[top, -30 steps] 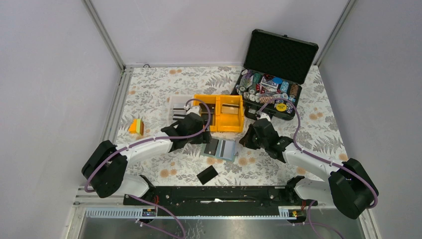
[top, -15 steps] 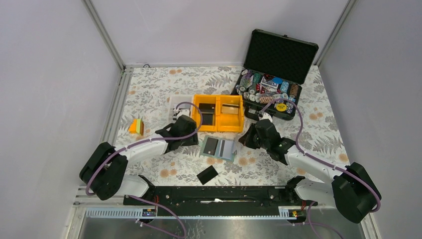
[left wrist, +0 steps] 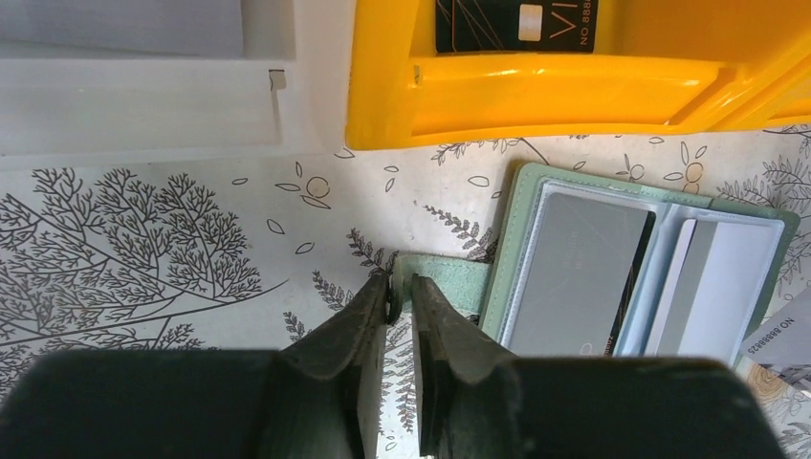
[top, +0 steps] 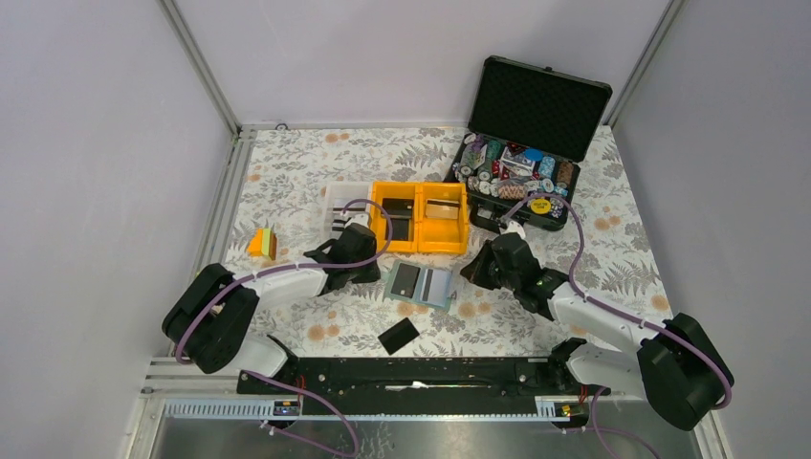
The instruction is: Put the credit cards into the card holder
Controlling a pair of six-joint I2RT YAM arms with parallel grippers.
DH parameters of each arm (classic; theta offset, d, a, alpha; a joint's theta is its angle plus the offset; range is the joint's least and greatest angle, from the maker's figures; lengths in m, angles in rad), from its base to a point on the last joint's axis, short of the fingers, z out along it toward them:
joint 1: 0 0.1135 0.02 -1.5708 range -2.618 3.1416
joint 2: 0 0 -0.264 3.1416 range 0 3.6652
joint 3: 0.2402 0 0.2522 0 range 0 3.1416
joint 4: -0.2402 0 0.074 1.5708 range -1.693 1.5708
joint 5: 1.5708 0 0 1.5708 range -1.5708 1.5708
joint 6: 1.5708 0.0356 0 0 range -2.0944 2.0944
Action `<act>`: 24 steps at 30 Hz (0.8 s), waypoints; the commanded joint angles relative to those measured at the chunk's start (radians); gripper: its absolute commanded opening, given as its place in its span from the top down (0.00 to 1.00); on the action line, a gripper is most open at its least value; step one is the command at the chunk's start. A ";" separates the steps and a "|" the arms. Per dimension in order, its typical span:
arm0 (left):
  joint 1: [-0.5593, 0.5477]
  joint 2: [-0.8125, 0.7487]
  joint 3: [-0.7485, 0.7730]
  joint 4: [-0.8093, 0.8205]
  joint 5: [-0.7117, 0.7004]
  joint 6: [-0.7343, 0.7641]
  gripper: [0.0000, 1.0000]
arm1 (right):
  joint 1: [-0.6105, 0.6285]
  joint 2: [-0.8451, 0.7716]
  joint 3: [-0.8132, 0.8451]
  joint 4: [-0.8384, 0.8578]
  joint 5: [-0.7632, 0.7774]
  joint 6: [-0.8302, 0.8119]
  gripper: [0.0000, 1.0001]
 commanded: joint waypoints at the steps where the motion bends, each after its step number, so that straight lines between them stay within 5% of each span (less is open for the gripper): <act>1: 0.004 0.006 -0.005 0.050 0.017 0.000 0.85 | -0.004 -0.014 -0.010 0.029 0.036 0.013 1.00; 10: 0.004 0.015 -0.005 0.052 0.033 0.000 0.99 | -0.005 0.012 -0.031 0.090 0.021 0.035 1.00; 24: 0.004 0.002 -0.040 0.082 0.067 -0.030 1.00 | -0.004 0.039 -0.091 0.252 -0.012 0.126 1.00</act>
